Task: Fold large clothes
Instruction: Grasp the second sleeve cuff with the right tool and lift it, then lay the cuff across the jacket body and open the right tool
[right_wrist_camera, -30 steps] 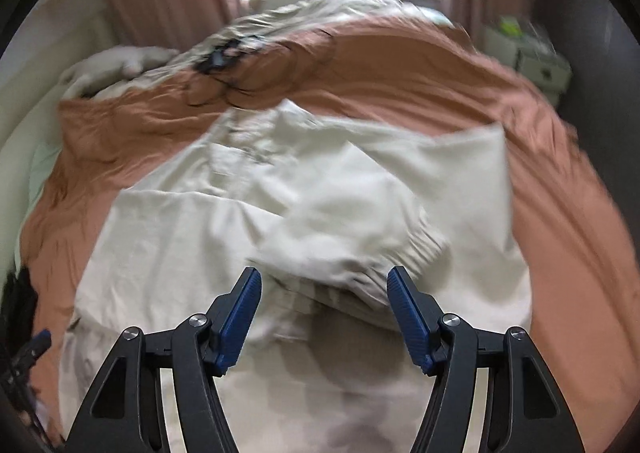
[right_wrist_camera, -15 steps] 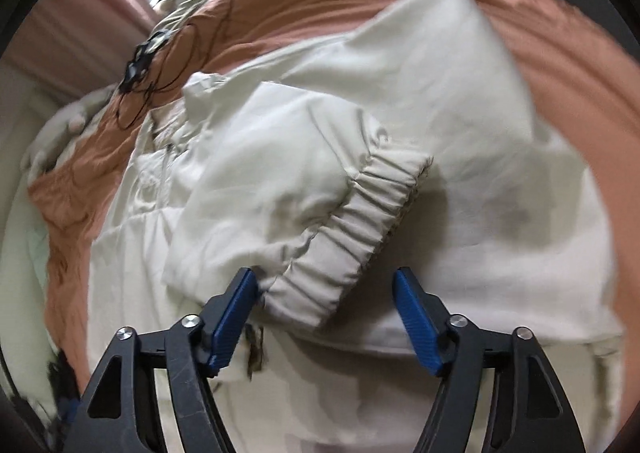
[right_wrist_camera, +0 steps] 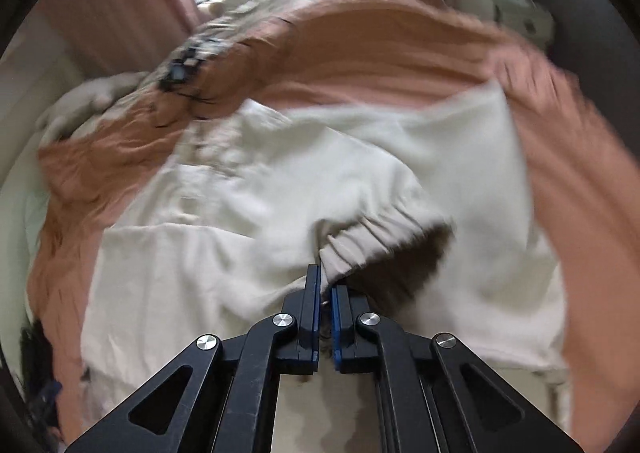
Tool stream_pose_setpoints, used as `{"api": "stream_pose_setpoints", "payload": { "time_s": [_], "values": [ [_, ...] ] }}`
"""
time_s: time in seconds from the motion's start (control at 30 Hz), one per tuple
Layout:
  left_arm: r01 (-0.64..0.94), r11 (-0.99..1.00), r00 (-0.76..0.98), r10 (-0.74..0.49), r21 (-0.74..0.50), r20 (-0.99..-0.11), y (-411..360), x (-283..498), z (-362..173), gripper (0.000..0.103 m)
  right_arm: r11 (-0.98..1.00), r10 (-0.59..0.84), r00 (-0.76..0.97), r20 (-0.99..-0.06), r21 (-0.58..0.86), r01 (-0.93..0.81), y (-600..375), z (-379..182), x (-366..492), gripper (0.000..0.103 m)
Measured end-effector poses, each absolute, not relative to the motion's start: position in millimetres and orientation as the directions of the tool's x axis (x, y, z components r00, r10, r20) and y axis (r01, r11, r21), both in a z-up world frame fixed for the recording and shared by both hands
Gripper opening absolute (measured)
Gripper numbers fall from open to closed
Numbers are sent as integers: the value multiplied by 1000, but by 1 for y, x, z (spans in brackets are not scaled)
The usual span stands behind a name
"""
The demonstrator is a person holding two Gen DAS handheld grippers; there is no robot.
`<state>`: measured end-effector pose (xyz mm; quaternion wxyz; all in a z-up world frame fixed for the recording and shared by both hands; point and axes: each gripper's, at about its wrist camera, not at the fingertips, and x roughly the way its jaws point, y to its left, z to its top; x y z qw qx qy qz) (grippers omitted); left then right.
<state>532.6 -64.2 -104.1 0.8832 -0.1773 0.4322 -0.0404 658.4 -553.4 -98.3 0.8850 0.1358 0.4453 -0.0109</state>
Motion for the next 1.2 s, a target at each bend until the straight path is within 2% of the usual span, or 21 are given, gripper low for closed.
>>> {"api": "stream_pose_setpoints", "payload": {
  "time_s": [0.13,0.33,0.53,0.63,0.67,0.7,0.73,0.77,0.8,0.9,1.2],
  "values": [
    [-84,934,627,-222,-348,-747,-60,530,-102,85,991,86,658,-748,132,20,-506,-45,655,5],
    [-94,928,637,-223,-362,-738,-48,527,-98,85,992,91,692,-716,7,-124,-433,1,649,5],
    [-115,917,638,-226,-381,-736,-34,528,-99,85,964,116,679,-725,-82,-252,-353,0,651,5],
    [-127,911,641,-227,-393,-734,-26,527,-99,85,949,159,639,-752,-61,-309,-318,-23,656,7],
    [-132,909,641,-225,-395,-734,-24,527,-100,85,944,178,622,-763,-46,-328,-308,-31,659,11],
    [-137,909,638,-223,-394,-737,-22,528,-101,85,936,212,591,-778,-11,-351,-297,-42,662,26],
    [-138,910,635,-222,-391,-740,-21,528,-102,85,932,236,574,-784,14,-362,-293,-47,661,37],
    [-139,912,630,-220,-386,-745,-21,530,-104,85,928,263,565,-782,45,-370,-288,-52,658,55],
    [-138,916,626,-215,-378,-750,-20,531,-105,85,927,288,571,-769,73,-369,-287,-54,655,64],
    [-131,927,617,-201,-351,-761,-19,533,-108,85,928,333,579,-744,152,-339,-301,-61,644,65],
    [-86,939,592,-221,-333,-775,-29,533,-112,85,955,226,639,-735,297,4,-416,-104,595,65]
  ]
}}
